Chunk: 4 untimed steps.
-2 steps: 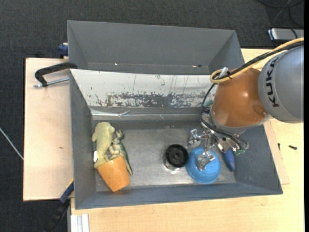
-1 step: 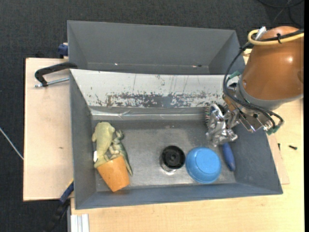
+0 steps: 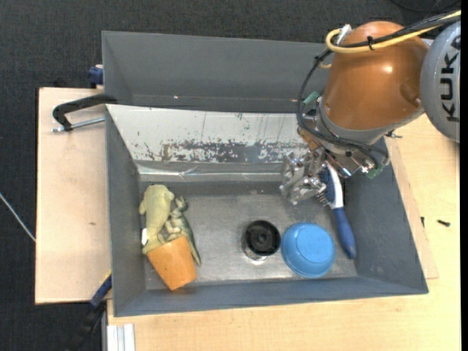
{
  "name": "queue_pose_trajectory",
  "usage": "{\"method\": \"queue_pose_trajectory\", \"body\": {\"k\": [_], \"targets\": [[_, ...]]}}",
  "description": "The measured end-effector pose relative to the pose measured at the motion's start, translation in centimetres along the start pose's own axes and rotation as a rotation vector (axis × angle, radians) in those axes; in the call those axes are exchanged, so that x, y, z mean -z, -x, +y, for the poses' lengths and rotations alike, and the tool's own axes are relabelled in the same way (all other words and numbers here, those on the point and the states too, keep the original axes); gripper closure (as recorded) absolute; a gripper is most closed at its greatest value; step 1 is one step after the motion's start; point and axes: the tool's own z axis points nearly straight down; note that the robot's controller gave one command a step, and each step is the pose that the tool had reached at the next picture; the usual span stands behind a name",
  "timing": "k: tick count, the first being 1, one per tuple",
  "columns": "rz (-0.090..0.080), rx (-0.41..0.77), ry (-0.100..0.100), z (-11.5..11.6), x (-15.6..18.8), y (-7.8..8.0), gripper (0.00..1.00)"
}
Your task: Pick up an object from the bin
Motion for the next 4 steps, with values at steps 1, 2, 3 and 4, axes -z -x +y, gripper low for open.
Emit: {"method": "queue_pose_trajectory", "body": {"k": [1, 2, 3, 4], "targets": [[0.001, -0.004, -0.001, -0.1, 0.1, -0.1, 0.0], [0.013, 0.007, 0.007, 2.1, -12.4, -2.0, 0.0], [0.0, 0.326, 0.0, 2.8, -15.5, -2.3, 0.0], [-0.008, 0.327, -0.003, 2.8, -15.4, -2.1, 1.0]]}}
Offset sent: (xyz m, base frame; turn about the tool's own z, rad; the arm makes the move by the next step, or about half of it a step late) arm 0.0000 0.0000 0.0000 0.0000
